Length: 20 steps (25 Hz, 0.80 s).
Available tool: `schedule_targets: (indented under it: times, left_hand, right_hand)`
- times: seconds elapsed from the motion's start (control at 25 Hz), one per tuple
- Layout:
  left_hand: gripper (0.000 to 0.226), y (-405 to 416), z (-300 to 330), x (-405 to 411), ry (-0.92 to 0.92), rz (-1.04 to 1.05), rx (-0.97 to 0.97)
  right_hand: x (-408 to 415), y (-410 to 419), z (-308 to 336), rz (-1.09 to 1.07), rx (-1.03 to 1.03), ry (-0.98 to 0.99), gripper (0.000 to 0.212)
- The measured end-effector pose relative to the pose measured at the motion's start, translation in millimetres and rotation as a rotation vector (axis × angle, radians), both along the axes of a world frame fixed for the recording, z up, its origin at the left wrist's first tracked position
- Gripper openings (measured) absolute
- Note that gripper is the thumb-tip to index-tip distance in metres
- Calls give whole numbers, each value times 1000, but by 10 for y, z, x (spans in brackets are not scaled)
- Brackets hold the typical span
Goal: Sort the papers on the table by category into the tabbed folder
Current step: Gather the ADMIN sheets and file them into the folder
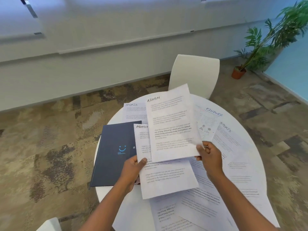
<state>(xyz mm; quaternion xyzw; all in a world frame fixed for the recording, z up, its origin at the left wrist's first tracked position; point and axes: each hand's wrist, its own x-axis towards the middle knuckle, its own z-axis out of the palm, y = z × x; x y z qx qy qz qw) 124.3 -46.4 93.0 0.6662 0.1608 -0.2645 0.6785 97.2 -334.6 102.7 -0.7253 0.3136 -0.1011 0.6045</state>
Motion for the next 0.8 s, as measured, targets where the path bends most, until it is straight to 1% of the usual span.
schedule_targets:
  times: [0.16, 0.32, 0.56, 0.8]
  left_hand:
    - [20, -75, 159, 0, -8, 14, -71]
    - [23, -109, 182, 2, -34, -2, -82]
    - [25, -187, 241, -69, -14, -15, -106]
    - [23, -206, 316, -116, 0, 28, -104]
  right_hand:
    - [-368, 49, -26, 31, -30, 29, 4]
    - [-614, 134, 56, 58, -66, 31, 8]
    - [-861, 108, 67, 59, -51, 21, 6]
    - [-1006, 174, 22, 144, 9, 35, 9]
